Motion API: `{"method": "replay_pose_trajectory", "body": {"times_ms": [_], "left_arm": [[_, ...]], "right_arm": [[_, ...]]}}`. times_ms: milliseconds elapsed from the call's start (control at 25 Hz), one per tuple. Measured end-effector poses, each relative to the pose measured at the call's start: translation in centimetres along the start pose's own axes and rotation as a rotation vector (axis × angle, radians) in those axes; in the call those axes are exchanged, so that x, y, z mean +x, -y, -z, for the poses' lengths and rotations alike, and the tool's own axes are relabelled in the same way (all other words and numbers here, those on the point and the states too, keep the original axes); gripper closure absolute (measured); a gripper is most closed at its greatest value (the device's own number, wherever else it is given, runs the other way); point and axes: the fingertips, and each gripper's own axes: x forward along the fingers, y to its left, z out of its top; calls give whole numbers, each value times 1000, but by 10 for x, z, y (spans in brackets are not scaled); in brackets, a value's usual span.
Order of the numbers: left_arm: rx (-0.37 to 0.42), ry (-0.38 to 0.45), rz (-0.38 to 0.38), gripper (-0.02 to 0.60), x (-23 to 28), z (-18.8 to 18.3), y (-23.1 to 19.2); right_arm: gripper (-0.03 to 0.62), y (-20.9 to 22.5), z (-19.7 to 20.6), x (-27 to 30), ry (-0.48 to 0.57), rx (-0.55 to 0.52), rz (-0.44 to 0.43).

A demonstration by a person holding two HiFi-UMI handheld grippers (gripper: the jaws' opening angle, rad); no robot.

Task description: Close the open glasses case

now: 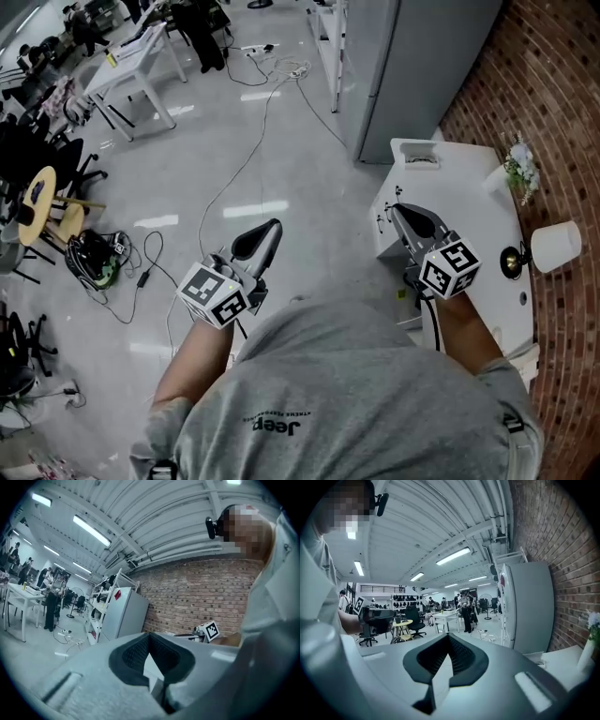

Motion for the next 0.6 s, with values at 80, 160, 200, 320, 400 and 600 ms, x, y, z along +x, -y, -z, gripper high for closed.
{"method": "replay_pose_trajectory", "body": {"times_ms": [80, 160, 200, 320, 400, 600], "left_arm": [[10, -11, 19, 584, 8, -11, -31], [14, -20, 34, 584, 15, -19, -59], [15, -22, 39, 584, 18, -21, -71], [12, -24, 46, 584, 29, -27, -103], [-4, -27, 43, 584, 35, -32, -119], [-36, -51, 40, 584, 56, -31, -141]], "right_arm": [[585, 5, -12, 29, 8, 6, 9], [585, 11, -16, 55, 5, 9, 15], [585, 14, -16, 65, 1, 10, 19], [585, 25, -16, 89, -8, 25, 30], [585, 33, -17, 101, -23, 35, 40], [585, 65, -22, 121, -45, 48, 50]]}}
